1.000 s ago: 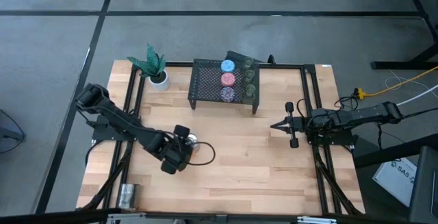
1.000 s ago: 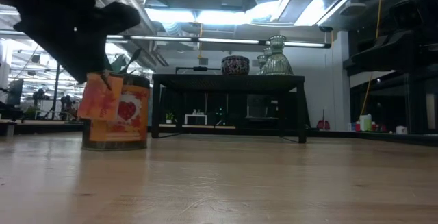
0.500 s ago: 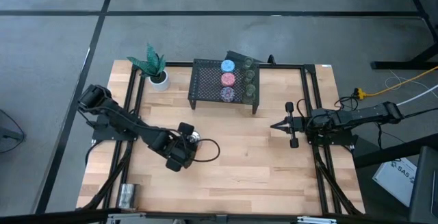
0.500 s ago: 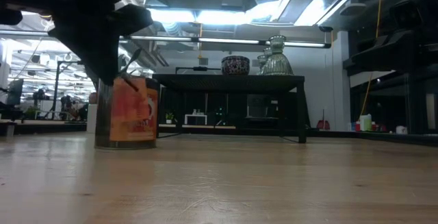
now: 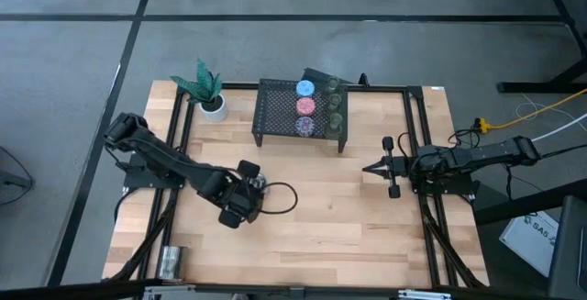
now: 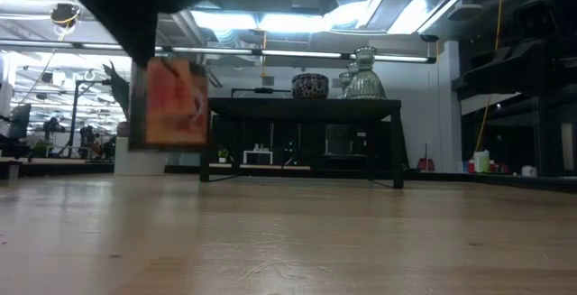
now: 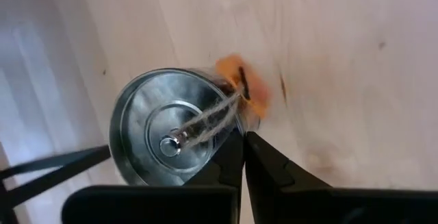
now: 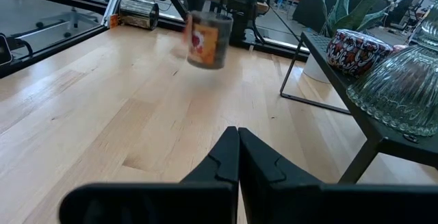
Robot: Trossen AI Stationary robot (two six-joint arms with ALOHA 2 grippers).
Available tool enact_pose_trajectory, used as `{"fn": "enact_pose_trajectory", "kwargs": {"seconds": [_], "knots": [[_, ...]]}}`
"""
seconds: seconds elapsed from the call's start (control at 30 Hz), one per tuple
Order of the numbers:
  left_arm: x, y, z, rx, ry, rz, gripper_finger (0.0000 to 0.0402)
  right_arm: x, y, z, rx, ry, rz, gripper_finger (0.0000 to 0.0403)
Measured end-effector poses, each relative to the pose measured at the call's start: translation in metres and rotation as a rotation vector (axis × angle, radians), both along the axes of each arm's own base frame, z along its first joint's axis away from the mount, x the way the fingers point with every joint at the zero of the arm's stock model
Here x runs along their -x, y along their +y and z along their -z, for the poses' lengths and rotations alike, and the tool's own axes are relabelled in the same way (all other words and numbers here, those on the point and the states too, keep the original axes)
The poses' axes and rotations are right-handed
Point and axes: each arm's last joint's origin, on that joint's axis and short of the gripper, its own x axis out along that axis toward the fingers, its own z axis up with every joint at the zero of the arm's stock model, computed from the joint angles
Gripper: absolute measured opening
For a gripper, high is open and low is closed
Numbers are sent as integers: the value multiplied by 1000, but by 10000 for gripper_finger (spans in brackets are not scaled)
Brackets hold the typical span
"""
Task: Pick & Place candle stick holders
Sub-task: Put the top scented candle can on the shelf
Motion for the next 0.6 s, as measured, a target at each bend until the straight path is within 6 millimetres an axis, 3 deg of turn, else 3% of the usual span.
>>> {"fn": "enact_pose_trajectory", "kwargs": {"seconds": [0.3, 0.6], "knots": [[-8, 14, -44, -19, -19, 12, 1, 0, 0, 0, 0, 0, 0, 3], [-16, 52, -105, -24, -62, 29, 1, 0, 0, 0, 0, -1, 0, 3]]}}
